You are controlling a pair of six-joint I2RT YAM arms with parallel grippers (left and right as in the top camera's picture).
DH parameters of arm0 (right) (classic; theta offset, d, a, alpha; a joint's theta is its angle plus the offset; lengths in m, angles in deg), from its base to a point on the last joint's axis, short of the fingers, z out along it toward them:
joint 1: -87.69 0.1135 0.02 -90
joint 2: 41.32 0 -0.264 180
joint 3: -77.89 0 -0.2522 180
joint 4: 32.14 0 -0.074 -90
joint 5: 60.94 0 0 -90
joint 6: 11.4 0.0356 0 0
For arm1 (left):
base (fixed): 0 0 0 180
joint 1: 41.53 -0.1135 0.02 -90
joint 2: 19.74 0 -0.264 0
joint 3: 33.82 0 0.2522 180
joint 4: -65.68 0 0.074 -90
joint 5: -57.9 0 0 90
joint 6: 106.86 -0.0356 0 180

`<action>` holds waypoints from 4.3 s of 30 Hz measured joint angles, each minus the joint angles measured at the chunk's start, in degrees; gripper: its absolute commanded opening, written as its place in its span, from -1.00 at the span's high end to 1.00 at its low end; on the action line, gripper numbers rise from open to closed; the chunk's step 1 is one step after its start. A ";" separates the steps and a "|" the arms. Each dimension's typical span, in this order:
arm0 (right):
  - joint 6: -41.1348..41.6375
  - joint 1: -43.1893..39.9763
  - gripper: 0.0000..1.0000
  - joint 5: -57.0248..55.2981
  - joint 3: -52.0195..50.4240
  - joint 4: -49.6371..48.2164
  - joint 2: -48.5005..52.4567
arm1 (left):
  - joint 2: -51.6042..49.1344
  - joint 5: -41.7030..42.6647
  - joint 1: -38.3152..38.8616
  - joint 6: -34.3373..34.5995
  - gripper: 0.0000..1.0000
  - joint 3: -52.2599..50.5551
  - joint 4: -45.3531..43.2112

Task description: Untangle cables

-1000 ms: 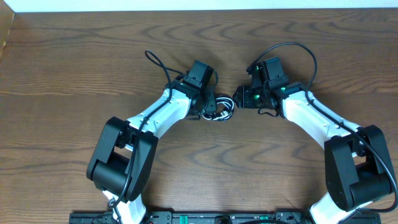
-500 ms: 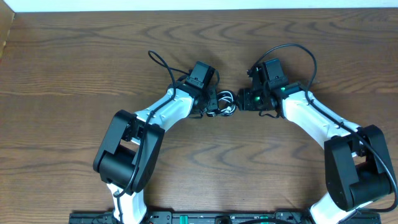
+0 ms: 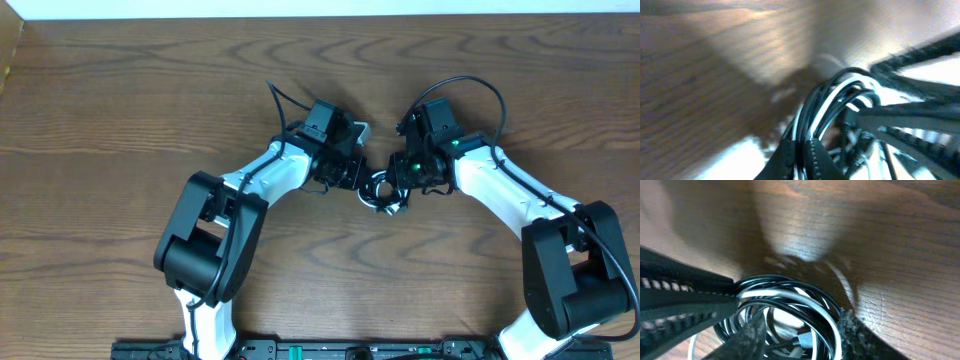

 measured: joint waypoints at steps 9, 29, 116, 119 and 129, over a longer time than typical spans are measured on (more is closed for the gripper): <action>-5.68 0.00 -0.15 -0.46 0.00 4.44 0.00 | 0.00 7.72 -7.08 8.39 0.27 1.03 5.05; -1.97 0.00 0.41 -7.39 0.00 10.47 0.00 | 0.00 0.68 1.31 11.82 0.12 1.16 10.58; 1.60 -6.14 0.27 18.29 -0.09 10.14 0.07 | 2.40 -21.51 6.67 13.40 0.75 2.91 11.47; 2.10 -5.95 0.21 17.46 -0.09 10.16 0.07 | 2.40 -21.24 6.82 13.40 0.74 2.91 12.15; 4.61 -1.75 0.32 10.99 -0.09 10.64 0.07 | 2.40 -19.26 6.91 13.16 0.46 2.91 15.26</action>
